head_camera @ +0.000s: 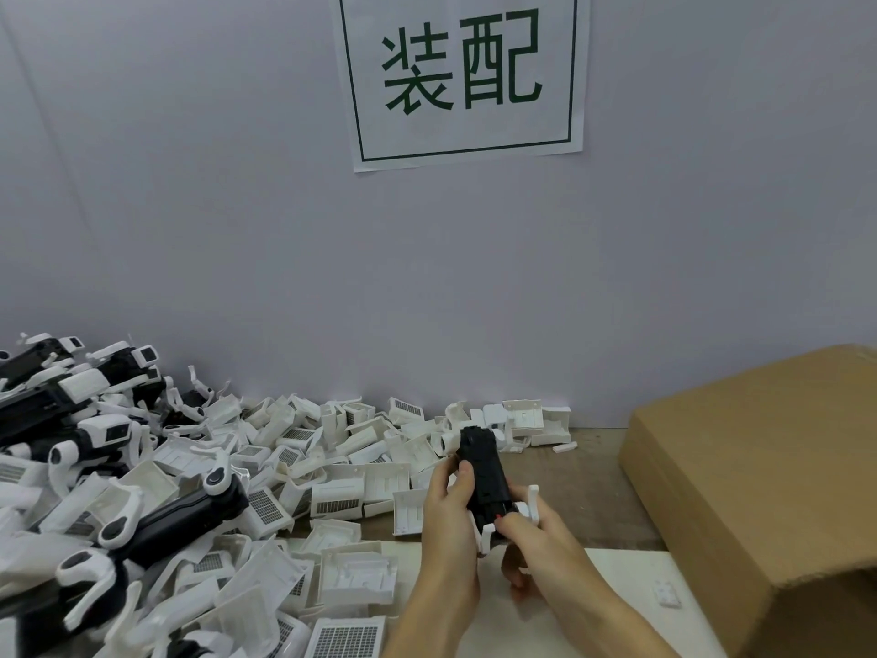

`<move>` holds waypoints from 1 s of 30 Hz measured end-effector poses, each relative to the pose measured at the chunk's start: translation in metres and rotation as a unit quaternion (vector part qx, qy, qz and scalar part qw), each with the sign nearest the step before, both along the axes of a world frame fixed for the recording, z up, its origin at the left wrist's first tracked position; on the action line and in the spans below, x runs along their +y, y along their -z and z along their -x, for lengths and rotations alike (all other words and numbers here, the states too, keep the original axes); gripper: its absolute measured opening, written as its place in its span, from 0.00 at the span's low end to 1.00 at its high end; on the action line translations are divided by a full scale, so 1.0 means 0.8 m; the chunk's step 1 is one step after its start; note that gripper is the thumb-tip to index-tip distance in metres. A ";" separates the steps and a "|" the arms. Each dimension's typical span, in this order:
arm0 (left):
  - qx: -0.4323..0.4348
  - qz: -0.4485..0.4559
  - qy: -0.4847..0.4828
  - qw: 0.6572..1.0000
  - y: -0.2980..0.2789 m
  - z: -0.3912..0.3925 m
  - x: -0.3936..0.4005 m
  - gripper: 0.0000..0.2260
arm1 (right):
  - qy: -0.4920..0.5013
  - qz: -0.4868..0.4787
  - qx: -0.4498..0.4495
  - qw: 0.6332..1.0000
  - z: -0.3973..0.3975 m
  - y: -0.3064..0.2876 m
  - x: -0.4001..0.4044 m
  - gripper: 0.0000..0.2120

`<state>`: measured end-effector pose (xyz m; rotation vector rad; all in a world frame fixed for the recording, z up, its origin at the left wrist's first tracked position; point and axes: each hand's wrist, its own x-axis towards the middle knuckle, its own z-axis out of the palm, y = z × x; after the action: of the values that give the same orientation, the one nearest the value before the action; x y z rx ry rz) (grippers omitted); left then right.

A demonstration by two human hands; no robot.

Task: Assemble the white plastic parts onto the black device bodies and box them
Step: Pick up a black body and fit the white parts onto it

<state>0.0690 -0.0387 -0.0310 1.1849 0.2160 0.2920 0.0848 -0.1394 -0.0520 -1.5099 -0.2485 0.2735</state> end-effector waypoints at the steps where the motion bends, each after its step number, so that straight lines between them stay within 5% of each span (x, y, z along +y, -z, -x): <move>1: -0.003 -0.006 -0.002 1.000 0.001 -0.001 0.000 0.12 | 0.000 -0.008 0.006 1.000 0.000 0.000 0.000 0.12; 14: 0.013 0.020 -0.015 1.000 0.004 -0.006 0.000 0.13 | -0.031 -0.044 0.027 0.998 -0.001 0.001 0.001 0.19; 24: -0.001 0.042 -0.016 0.999 0.005 -0.006 0.002 0.09 | -0.003 -0.033 0.033 0.999 0.005 -0.006 -0.002 0.13; 30: 0.053 0.067 -0.076 0.993 0.003 -0.008 0.011 0.19 | 0.150 -0.033 -0.097 0.983 0.008 -0.014 -0.011 0.13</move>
<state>0.0751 -0.0299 -0.0337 1.0533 0.4139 0.3421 0.0784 -0.1486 -0.0407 -1.4859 -0.1794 -0.1226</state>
